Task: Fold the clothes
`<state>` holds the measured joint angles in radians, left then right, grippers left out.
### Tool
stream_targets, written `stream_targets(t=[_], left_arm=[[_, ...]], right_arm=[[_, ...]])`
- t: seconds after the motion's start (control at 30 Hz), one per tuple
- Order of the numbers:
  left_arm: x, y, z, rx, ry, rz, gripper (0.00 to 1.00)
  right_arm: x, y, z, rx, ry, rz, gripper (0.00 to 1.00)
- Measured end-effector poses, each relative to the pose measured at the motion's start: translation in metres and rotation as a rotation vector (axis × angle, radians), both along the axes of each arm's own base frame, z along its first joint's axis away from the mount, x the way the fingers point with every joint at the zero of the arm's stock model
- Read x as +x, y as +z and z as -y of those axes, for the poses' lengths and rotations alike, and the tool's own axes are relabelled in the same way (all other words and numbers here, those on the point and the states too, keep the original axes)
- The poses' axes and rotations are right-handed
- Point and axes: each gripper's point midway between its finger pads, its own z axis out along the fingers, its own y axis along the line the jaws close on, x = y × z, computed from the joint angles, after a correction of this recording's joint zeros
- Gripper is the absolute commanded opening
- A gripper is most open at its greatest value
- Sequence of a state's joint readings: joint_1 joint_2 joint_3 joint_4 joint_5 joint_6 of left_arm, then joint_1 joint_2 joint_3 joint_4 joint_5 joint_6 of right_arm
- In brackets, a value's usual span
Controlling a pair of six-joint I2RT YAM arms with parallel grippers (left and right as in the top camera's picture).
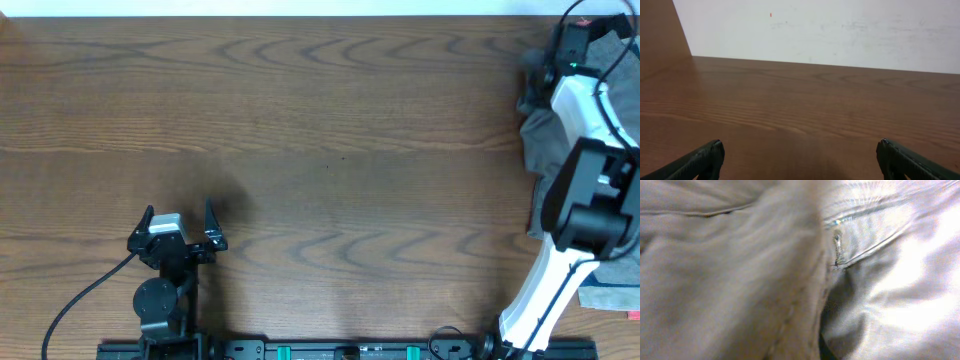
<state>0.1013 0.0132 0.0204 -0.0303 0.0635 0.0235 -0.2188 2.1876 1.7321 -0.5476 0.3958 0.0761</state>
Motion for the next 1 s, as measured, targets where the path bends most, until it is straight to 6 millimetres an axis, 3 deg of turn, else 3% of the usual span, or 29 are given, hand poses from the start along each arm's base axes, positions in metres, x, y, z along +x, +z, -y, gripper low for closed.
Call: stream_targets(t=[0.1, 0.17, 0.23, 0.33, 0.5, 0.7, 0.87, 0.93, 1.0], left_arm=[[0.000, 0.000, 0.000, 0.000, 0.000, 0.000, 0.98], [0.000, 0.000, 0.000, 0.000, 0.000, 0.000, 0.98], [0.000, 0.000, 0.000, 0.000, 0.000, 0.000, 0.98], [0.000, 0.000, 0.000, 0.000, 0.000, 0.000, 0.98], [0.000, 0.000, 0.000, 0.000, 0.000, 0.000, 0.98], [0.000, 0.000, 0.000, 0.000, 0.000, 0.000, 0.98], [0.000, 0.000, 0.000, 0.000, 0.000, 0.000, 0.98], [0.000, 0.000, 0.000, 0.000, 0.000, 0.000, 0.98], [0.000, 0.000, 0.000, 0.000, 0.000, 0.000, 0.98]], right_arm=[[0.009, 0.050, -0.018, -0.006, 0.041, 0.104, 0.01], [0.015, 0.085, -0.040, 0.001, 0.091, 0.182, 0.01], [0.022, 0.118, -0.073, 0.017, 0.164, 0.259, 0.01], [0.029, 0.146, -0.124, 0.048, 0.273, 0.327, 0.01], [0.030, 0.146, -0.213, 0.120, 0.461, 0.324, 0.01], [0.012, 0.141, -0.323, 0.256, 0.712, 0.299, 0.01], [-0.027, 0.142, -0.429, 0.388, 0.962, 0.273, 0.01], [-0.041, 0.143, -0.458, 0.417, 1.030, 0.264, 0.01], [-0.070, 0.141, -0.503, 0.459, 1.139, 0.239, 0.01]])
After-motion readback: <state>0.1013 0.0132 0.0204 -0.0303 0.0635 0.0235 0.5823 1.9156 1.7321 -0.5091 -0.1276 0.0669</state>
